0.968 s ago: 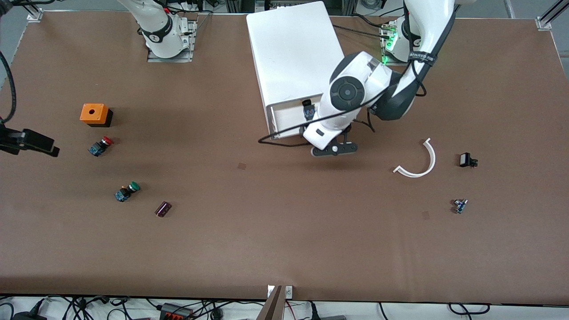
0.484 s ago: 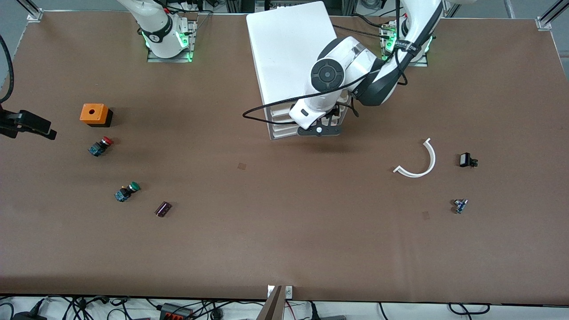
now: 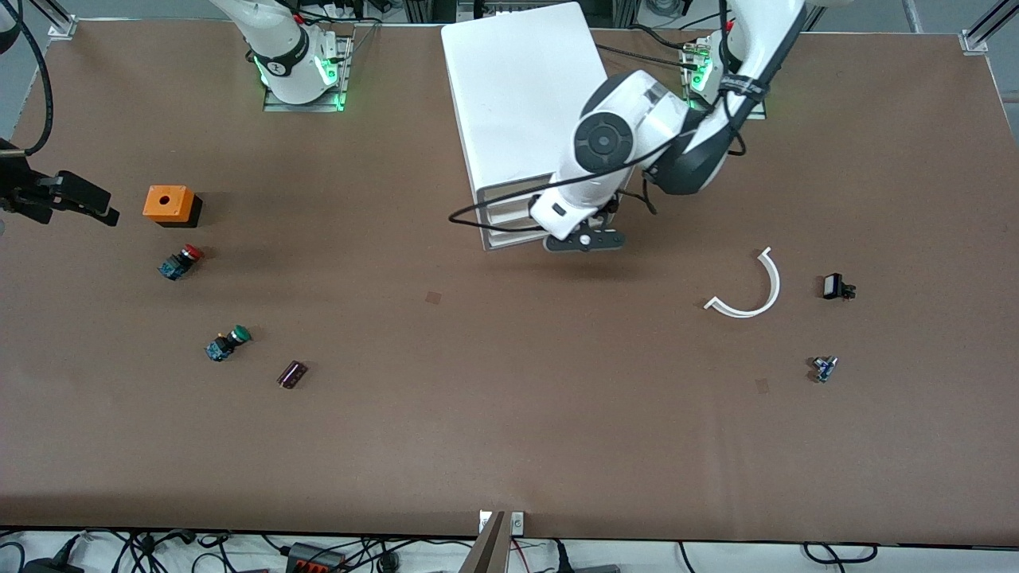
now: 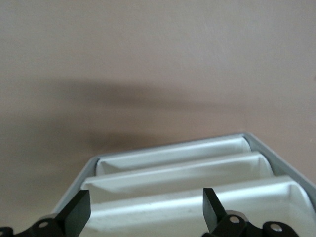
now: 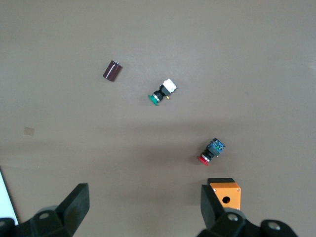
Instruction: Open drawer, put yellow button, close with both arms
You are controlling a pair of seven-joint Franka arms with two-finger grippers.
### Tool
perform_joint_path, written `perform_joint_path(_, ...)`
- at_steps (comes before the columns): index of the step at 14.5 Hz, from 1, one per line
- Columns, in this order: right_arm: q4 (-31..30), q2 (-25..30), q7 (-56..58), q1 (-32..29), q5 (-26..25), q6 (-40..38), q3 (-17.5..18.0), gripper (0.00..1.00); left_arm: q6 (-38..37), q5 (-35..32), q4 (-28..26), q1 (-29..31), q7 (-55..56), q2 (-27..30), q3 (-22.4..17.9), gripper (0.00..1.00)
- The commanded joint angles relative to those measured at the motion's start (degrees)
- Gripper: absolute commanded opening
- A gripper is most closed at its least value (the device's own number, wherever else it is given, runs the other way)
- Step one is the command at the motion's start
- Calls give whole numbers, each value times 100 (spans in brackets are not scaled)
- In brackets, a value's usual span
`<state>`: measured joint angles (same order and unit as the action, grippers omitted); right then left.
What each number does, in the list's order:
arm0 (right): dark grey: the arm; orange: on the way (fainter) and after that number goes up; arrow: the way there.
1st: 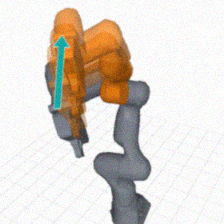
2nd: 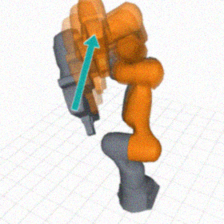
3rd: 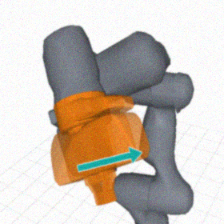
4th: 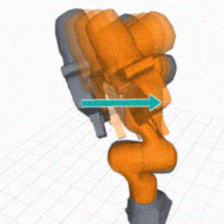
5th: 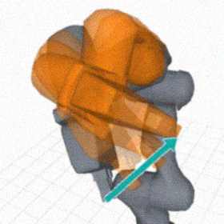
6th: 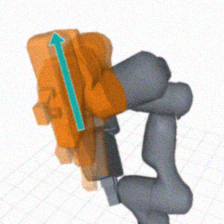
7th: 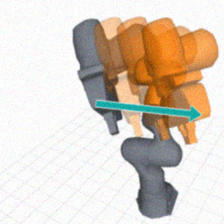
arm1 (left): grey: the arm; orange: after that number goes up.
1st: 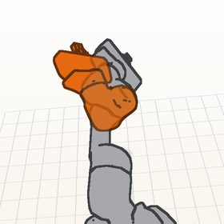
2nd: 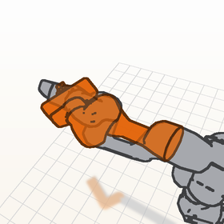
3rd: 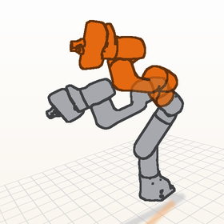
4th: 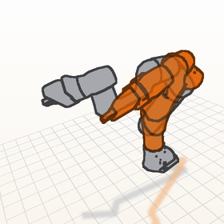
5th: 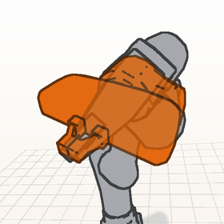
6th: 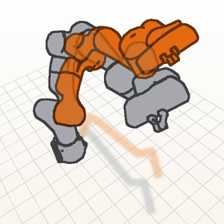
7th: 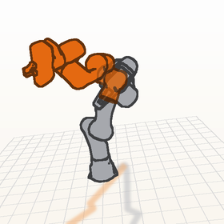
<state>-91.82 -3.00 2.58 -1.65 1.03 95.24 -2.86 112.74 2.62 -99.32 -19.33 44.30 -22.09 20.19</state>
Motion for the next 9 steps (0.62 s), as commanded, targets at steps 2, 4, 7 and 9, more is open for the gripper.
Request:
perform_joint_path(2, -144, 115, 85, -11, -77, 56, 22, 100, -426, -269, 394, 778, -613, 170, 11, 100)
perform_joint_path(4, -126, 106, 32, -11, -68, 38, 22, 100, -673, -646, 641, 1183, -1052, 170, 2, 100)
perform_joint_path(7, -82, 124, 76, -20, -68, 3, 14, 100, -858, -903, 843, 1817, -2263, 319, 3, 100)
perform_joint_path(9, -82, 124, 67, -20, -68, 12, 14, 100, -1156, -903, 1089, 2247, -3072, 424, 28, 100)
